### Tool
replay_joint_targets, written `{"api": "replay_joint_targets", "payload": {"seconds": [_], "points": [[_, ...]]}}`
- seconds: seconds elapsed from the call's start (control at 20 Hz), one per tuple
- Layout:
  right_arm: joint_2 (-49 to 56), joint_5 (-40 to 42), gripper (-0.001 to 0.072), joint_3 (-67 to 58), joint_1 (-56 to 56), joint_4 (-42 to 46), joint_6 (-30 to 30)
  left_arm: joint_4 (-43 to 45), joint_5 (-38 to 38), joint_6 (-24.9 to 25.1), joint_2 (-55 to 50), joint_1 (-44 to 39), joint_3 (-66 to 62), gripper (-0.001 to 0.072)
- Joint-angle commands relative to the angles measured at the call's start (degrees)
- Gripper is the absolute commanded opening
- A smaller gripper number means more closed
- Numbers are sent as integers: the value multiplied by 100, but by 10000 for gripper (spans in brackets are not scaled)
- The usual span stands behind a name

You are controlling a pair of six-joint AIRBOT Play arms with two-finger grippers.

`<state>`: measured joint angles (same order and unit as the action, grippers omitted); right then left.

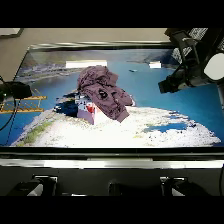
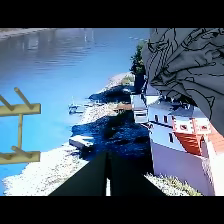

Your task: Fold the clothes and pants, and hang the long-sleeved shirts on hangers.

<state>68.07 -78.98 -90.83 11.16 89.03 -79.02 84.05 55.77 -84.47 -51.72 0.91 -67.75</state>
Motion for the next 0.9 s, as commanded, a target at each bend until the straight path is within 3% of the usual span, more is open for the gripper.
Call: {"api": "replay_joint_targets", "payload": {"seconds": [0.0, 0.35, 0.4, 0.5, 0.55, 0.75, 0.85], "points": [[2, -2, 30, 2, 4, -2, 0, -2, -7, 0, -4, 7, 2, 25], [2, -2, 30, 2, 4, -2, 0, 2, -11, 2, -7, 7, 2, 48], [2, -2, 30, 2, 4, -2, 0, 2, -9, 2, -9, 7, 2, 169], [2, 4, 30, 2, 4, -2, 2, -2, 17, -26, -15, 7, 2, 656], [2, -2, 30, 2, 4, -2, 2, 0, 24, -149, -17, 7, 2, 720], [2, 0, 31, 2, 4, -4, -2, -74, 105, -1342, -334, 76, 4, 720], [2, 2, 30, 2, 4, -48, -35, -828, 79, -1349, -763, 210, 28, 720]]}}
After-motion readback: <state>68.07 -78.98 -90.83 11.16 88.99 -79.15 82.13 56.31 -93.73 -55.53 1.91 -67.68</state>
